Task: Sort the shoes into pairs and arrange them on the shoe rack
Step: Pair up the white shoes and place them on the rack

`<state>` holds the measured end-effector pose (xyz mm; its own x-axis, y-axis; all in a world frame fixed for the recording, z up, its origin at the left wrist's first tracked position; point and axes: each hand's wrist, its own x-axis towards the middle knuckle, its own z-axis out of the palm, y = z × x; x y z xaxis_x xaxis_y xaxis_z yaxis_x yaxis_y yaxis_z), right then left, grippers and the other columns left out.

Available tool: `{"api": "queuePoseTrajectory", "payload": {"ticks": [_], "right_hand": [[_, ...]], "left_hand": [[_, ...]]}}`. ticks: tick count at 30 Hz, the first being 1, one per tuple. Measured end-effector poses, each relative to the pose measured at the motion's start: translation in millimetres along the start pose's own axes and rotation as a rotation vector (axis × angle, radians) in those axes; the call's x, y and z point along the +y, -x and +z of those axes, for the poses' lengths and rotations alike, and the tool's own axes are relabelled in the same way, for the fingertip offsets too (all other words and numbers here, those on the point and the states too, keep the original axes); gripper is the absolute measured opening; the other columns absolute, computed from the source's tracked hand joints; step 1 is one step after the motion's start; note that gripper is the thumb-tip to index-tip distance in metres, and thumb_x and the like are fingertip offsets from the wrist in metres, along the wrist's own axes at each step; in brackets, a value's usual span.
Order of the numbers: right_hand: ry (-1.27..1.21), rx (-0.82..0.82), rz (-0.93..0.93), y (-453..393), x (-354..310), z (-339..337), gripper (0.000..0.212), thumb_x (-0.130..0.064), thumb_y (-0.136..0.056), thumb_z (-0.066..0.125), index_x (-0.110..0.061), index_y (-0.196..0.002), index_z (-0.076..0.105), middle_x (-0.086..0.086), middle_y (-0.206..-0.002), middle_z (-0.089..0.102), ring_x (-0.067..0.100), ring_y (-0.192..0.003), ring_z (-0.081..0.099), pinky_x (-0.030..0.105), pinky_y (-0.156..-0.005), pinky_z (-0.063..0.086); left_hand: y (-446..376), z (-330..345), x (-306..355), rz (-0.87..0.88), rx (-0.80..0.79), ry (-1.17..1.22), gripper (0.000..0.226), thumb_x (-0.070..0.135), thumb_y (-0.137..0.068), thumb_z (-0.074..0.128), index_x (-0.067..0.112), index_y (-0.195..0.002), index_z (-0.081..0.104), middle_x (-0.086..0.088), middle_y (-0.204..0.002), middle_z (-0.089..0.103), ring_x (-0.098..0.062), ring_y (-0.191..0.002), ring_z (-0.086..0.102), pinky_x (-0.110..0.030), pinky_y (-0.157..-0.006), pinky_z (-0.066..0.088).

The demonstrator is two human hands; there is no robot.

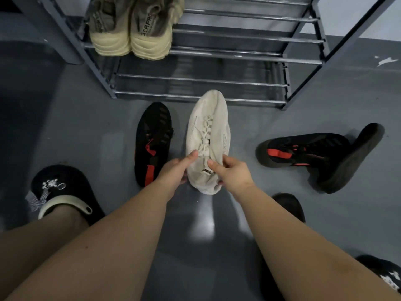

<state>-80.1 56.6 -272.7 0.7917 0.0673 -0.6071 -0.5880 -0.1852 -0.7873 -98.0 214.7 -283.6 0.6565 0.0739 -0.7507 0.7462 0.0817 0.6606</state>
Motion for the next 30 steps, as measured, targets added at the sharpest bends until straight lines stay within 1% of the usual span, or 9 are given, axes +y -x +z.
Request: {"api": "queuePoseTrajectory", "payload": {"ticks": [3,6,8,12,14,17,21,25,30], "right_hand": [[0.027,-0.016,-0.001,-7,-9,19,0.038,-0.028,-0.081,0.073,-0.007,-0.112,0.067,-0.001,-0.087,0.071,0.013,-0.081,0.067,0.032,-0.085,0.055],[0.078,-0.024,0.056,-13,-12,30,0.063,-0.048,-0.078,0.07,-0.011,-0.128,0.058,0.006,-0.118,0.067,0.02,-0.109,0.064,0.039,-0.098,0.05],[0.148,0.0,0.075,-15,-10,28,0.065,-0.052,-0.082,0.064,-0.016,-0.135,0.051,0.005,-0.131,0.058,0.022,-0.119,0.057,0.039,-0.104,0.045],[0.347,0.175,0.114,-17,2,6,0.074,-0.05,-0.081,0.065,-0.016,-0.142,0.038,0.007,-0.139,0.043,0.025,-0.12,0.053,0.034,-0.101,0.043],[0.337,0.18,0.199,-17,15,-2,0.083,-0.047,-0.078,0.07,-0.012,-0.144,0.033,0.008,-0.143,0.039,0.026,-0.122,0.051,0.035,-0.1,0.043],[0.171,0.111,0.335,-16,38,3,0.092,-0.053,-0.066,0.078,-0.008,-0.137,0.041,0.005,-0.132,0.054,0.022,-0.11,0.059,0.033,-0.093,0.049],[-0.075,0.141,0.386,-26,54,12,0.071,-0.036,-0.065,0.085,-0.005,-0.12,0.054,0.007,-0.108,0.067,0.025,-0.096,0.067,0.044,-0.089,0.055],[-0.185,0.016,0.459,-27,49,19,0.041,-0.035,-0.07,0.082,-0.009,-0.096,0.065,0.008,-0.098,0.07,0.02,-0.09,0.066,0.036,-0.091,0.055],[-0.294,0.038,0.44,-12,35,15,0.05,-0.028,-0.075,0.078,-0.004,-0.112,0.053,0.012,-0.111,0.068,0.026,-0.101,0.067,0.042,-0.085,0.057]], "left_hand": [[3,-7,7,0.048,0.043,0.078,0.048,0.044,-0.081,0.067,0.014,-0.118,0.059,-0.002,-0.11,0.069,-0.015,-0.096,0.067,-0.029,-0.081,0.055],[-1,-15,6,0.048,0.122,0.122,0.046,0.043,-0.081,0.067,0.015,-0.117,0.059,-0.002,-0.109,0.068,-0.015,-0.095,0.066,-0.031,-0.082,0.055],[-5,-19,-2,0.03,0.166,0.113,0.043,0.044,-0.083,0.065,0.016,-0.114,0.061,-0.002,-0.107,0.068,-0.016,-0.096,0.066,-0.033,-0.085,0.055],[-13,-19,-22,0.005,0.264,0.062,0.049,0.051,-0.082,0.062,0.016,-0.117,0.062,-0.002,-0.11,0.068,-0.019,-0.1,0.065,-0.041,-0.092,0.054],[-16,-19,-24,0.002,0.295,0.015,0.053,0.058,-0.081,0.059,0.016,-0.113,0.064,-0.003,-0.106,0.068,-0.021,-0.098,0.065,-0.044,-0.092,0.053],[-19,-19,-24,-0.011,0.298,-0.036,0.057,0.066,-0.079,0.054,0.018,-0.108,0.067,-0.003,-0.101,0.07,-0.021,-0.095,0.066,-0.044,-0.091,0.054],[-20,-21,-24,-0.025,0.321,-0.019,0.048,0.063,-0.081,0.055,0.022,-0.098,0.069,-0.002,-0.099,0.07,-0.021,-0.095,0.067,-0.043,-0.091,0.054],[-18,-19,-16,-0.093,0.331,0.098,0.036,0.06,-0.084,0.053,0.026,-0.08,0.066,-0.002,-0.1,0.069,-0.02,-0.095,0.065,-0.039,-0.089,0.055],[-3,-27,-4,-0.111,0.272,0.237,0.04,0.059,-0.082,0.056,0.024,-0.096,0.067,0.001,-0.106,0.069,-0.017,-0.1,0.065,-0.028,-0.076,0.056]]}}
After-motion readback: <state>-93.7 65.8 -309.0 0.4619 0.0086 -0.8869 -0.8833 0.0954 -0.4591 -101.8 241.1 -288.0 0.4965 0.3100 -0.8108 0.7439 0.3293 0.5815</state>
